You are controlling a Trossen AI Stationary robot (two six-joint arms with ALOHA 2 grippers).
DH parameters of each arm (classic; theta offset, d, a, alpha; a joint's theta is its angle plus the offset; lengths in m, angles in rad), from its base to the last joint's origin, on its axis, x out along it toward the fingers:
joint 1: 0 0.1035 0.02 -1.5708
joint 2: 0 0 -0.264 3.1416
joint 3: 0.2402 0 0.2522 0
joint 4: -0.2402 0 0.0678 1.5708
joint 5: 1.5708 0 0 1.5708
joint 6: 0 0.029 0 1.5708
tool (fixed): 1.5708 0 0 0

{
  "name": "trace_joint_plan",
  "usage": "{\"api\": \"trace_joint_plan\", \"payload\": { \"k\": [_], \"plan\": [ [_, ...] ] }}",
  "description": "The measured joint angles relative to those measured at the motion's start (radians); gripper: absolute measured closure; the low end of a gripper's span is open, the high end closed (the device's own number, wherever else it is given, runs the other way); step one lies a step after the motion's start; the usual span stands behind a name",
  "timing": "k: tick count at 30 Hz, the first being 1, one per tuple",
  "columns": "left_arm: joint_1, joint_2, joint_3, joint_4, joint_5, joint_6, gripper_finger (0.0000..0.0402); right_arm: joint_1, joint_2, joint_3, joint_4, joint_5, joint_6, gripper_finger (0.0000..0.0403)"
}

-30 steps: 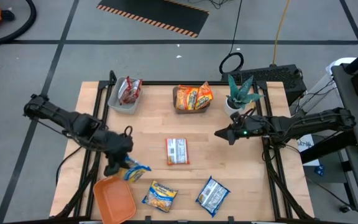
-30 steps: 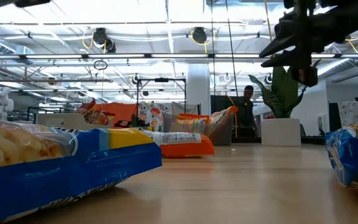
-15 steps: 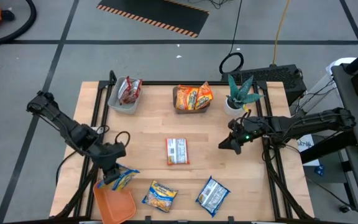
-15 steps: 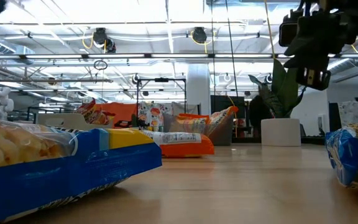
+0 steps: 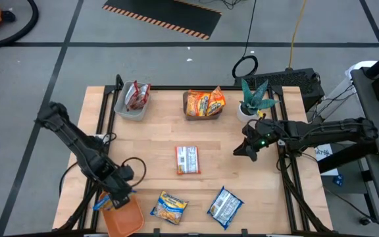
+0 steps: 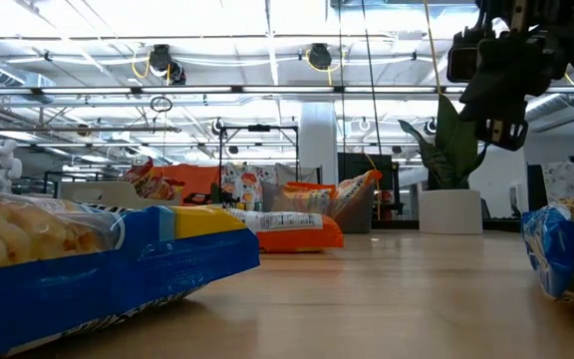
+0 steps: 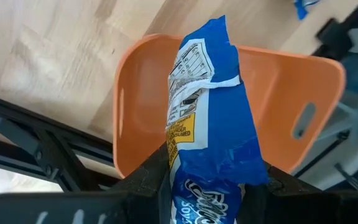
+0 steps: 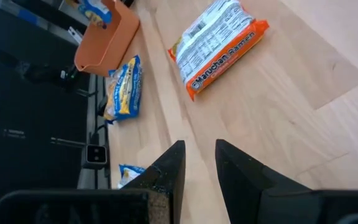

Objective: Sort Maruchan noodles
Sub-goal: Put the top right blue noodle pack into the orange bin

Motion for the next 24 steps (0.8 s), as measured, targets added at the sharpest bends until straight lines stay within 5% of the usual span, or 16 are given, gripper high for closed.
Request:
{"api": "trace_joint_plan", "payload": {
  "k": [16,24],
  "plan": [
    [-0.007,0.131,0.000,-0.029,0.022,0.138,0.0282,-0.044,0.000,0.000,0.023,0.089,0.157,0.0319],
    [-0.008,0.134,0.000,-0.124,-0.052,0.137,0.0215,-0.043,0.000,0.000,0.119,0.193,0.318,0.0319]
  ]
}}
